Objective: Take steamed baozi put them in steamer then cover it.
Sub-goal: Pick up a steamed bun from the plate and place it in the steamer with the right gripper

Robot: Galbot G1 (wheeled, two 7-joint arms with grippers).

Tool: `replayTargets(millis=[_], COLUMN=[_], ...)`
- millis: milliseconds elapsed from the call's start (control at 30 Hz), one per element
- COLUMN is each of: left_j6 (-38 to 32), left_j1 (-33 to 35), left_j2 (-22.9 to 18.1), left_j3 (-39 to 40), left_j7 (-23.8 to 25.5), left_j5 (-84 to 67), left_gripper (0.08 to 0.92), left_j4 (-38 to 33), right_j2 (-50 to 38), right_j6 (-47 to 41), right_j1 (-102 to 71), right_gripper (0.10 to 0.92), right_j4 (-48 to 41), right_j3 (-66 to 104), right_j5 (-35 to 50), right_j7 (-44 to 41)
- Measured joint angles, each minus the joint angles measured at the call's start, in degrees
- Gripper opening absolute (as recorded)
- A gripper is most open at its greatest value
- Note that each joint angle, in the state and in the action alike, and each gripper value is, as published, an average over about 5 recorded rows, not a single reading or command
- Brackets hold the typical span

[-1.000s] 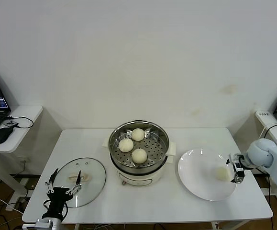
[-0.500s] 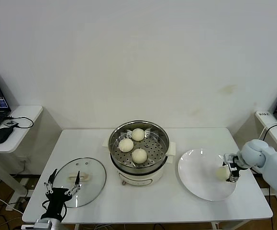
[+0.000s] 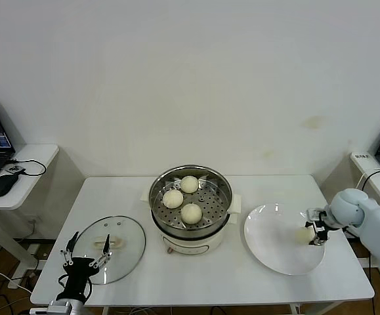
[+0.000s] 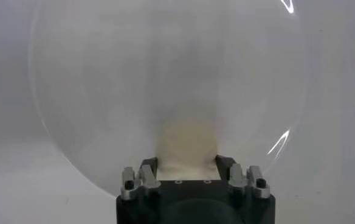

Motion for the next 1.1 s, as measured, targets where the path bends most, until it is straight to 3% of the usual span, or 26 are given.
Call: replayTargets(millis=[467, 767, 1100], left_j6=[0.5, 0.4, 0.2], left_j1=[-0.7, -0.8, -0.3], left_j2=[1.3, 1.6, 1.4], left_j3=[0.5, 0.3, -0.7], left_j7=[0.3, 0.3, 0.3], left_j5=[0.1, -0.2, -0.7], left_gripper=[0.823, 0.823, 0.823], left_j4=[-0.3, -0.6, -1.1], right_j2=[-0.3, 8.7, 20.2], right_j6=[-5.4, -11.2, -17.5], right_j1=[31.2, 46.4, 49.5], right_gripper=[0.617, 0.619, 0.619], right_j4=[7.7, 9.0, 7.0], right_j3=[-23.6, -34.8, -38.9], right_j5=[16.6, 29.8, 39.1], right_j7=[1.3, 5.0, 10.5])
